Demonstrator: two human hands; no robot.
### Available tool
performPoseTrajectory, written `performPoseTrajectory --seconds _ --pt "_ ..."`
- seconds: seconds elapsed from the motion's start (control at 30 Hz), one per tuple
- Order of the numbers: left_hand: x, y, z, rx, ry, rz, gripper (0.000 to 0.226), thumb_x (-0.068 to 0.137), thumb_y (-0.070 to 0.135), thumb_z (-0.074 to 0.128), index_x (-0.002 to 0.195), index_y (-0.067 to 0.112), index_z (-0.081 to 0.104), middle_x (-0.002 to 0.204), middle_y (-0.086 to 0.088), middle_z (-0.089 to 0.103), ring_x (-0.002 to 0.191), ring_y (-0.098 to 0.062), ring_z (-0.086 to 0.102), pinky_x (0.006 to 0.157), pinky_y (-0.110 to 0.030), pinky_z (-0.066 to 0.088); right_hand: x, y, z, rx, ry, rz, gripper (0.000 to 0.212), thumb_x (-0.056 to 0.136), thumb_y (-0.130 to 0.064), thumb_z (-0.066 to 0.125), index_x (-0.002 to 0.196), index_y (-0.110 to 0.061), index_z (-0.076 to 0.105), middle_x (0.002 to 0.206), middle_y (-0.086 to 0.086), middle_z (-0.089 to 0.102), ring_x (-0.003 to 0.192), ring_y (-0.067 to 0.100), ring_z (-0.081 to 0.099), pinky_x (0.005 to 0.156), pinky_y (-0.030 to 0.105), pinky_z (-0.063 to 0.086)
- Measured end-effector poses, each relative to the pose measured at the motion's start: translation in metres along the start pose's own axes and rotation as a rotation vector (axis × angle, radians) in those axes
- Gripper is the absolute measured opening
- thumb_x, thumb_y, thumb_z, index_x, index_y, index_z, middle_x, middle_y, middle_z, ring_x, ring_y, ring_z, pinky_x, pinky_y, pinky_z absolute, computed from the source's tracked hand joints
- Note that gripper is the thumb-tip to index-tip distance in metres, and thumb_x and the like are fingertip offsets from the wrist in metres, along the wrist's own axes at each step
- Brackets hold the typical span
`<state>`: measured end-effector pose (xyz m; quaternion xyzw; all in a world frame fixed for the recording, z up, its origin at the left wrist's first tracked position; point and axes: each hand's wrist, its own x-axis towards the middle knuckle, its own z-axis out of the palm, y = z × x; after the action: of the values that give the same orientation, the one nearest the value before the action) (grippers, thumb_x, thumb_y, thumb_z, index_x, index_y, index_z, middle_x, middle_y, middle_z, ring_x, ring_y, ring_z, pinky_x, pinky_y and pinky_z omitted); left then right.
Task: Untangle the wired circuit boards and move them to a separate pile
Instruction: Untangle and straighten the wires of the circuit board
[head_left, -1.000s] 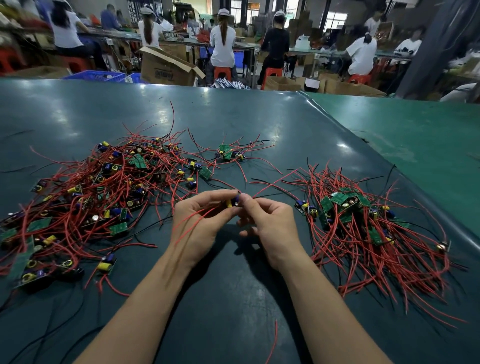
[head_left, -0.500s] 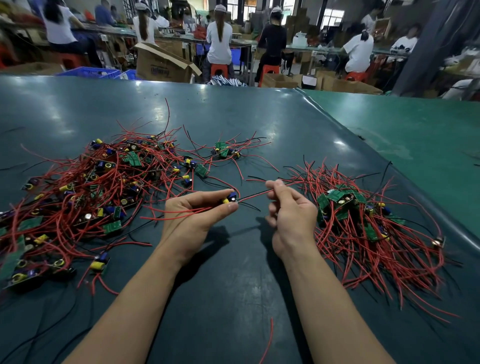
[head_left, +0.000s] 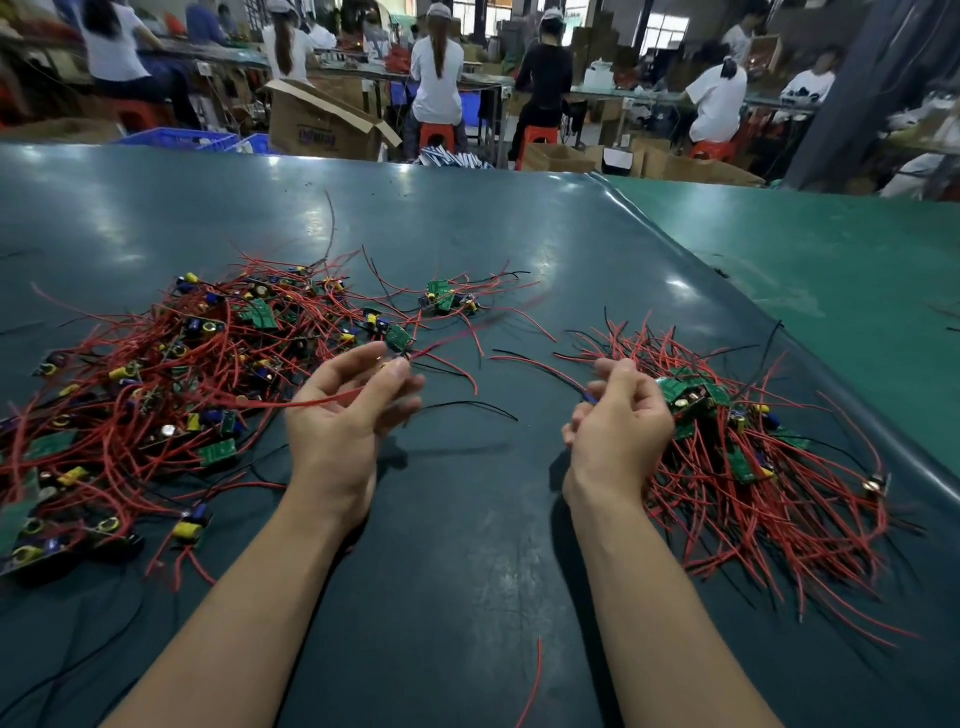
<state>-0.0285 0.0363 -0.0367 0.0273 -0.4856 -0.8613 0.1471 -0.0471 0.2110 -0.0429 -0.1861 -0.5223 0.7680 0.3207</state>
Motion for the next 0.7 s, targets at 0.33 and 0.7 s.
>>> performPoseTrajectory --seconds 0.33,0.7 --pt "-0.011 0.011 0.004 0.104 -0.400 -0.465 0.044 0.076 0.055 0.057 0.068 0.013 0.068 0.044 0.000 0.042 0.025 -0.001 0.025 0.031 -0.007 0.017 -0.018 -0.002 0.005 -0.203 -0.767 0.413 0.028 0.097 -0.030 0.058 0.091 -0.006 0.073 0.061 0.008 0.054 0.046 0.014 0.045 0.042 0.017 0.028" --pt "-0.015 0.007 0.003 0.353 -0.782 -0.599 0.080 0.046 0.089 0.066 0.056 0.009 0.067 0.040 -0.002 0.034 0.024 -0.004 0.029 0.032 -0.009 0.021 -0.028 -0.011 -0.001 -0.048 -1.108 0.493 0.015 0.079 -0.029 0.070 0.077 -0.014 0.071 0.045 -0.006 0.035 0.035 0.004 0.026 0.037 0.016 0.019"
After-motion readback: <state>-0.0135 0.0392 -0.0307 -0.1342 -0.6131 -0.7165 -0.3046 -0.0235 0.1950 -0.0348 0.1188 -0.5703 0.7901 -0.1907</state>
